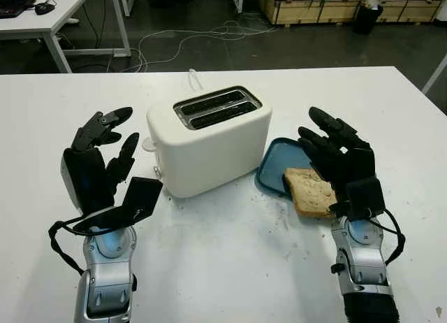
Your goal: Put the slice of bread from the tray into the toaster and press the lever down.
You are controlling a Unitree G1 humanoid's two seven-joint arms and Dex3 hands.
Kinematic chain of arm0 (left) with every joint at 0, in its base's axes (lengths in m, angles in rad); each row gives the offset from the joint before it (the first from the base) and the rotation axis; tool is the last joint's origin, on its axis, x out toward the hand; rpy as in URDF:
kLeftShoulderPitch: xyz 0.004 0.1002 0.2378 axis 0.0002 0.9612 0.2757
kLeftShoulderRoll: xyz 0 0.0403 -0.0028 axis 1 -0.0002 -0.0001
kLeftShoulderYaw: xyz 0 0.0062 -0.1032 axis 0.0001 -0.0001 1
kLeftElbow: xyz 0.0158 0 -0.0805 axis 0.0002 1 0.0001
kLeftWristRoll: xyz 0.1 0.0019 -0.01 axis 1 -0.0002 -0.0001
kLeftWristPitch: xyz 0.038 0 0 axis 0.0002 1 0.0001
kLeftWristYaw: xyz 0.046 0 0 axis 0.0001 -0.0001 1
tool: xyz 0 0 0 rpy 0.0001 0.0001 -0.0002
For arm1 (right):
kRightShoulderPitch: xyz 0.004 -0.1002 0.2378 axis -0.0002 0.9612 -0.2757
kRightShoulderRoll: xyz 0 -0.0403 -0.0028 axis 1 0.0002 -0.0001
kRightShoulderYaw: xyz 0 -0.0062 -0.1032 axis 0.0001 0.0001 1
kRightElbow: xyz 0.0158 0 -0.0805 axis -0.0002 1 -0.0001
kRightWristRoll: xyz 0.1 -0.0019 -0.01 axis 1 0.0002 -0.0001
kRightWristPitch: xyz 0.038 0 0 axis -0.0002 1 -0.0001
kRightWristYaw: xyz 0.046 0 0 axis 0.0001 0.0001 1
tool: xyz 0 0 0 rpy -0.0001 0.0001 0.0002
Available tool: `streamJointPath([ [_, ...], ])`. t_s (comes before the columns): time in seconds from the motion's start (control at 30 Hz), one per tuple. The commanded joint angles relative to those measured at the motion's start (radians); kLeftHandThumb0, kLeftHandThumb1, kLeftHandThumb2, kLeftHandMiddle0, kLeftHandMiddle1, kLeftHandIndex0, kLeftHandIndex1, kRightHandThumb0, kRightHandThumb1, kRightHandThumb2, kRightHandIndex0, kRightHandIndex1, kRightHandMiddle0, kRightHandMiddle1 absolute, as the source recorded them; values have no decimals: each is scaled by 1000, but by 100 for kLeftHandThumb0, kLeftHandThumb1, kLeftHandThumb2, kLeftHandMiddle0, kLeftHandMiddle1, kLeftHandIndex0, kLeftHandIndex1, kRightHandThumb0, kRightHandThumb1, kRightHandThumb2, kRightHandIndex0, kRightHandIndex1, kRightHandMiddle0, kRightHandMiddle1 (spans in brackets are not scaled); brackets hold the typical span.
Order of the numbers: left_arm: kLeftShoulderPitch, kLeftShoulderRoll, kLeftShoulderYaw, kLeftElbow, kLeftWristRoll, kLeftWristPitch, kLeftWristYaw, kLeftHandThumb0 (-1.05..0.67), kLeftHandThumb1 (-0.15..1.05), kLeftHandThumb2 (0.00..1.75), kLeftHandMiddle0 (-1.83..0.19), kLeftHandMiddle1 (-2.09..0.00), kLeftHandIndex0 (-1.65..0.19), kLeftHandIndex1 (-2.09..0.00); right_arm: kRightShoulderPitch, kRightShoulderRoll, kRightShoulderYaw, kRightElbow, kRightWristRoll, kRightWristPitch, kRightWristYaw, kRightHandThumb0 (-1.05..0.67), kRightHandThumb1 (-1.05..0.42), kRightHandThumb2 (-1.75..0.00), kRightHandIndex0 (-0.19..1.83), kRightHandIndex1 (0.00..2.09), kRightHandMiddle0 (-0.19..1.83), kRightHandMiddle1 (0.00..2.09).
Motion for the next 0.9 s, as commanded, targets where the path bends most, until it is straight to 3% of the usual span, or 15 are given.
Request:
streamJointPath([
  [0.0, -2, -2, -2, 1, -3, -6, 1, -15, 89, 0, -52, -125, -76, -49, 45, -59, 12, -25, -98, -81, -23, -45, -92, 0, 80, 0, 69, 0],
  [0.13, -10, -4, -3, 6, 7, -3, 12, -17, 88, 0, -53, -126, -76, -51, 145, -182, 10, -105, -292, -164, -39, -44, -88, 0, 65, 0, 60, 0],
  [0.37, -14, 4, 1, 12, -5, -14, 7, -15, 89, 0, -52, -128, -74, -54, 296, -339, -9, -224, -495, -170, -33, -54, -85, 0, 38, 0, 40, 0],
  [0.47, -18, 3, 4, 14, -11, -12, 4, -16, 89, 0, -52, -128, -73, -55, 334, -387, -8, -300, -638, -117, -15, -63, -85, 0, 25, 0, 30, 0],
  [0.7, -22, 10, 7, 22, -10, -19, 11, -17, 88, 0, -52, -130, -72, -59, 381, -427, -2, -413, -820, -18, 38, -74, -83, 0, 10, 0, 16, 0],
  [0.87, -23, 9, 4, 14, -5, -11, 8, -16, 88, 0, -52, -130, -71, -61, 383, -422, 23, -365, -904, 12, -25, -71, -85, -1, 6, 0, 12, 0],
])
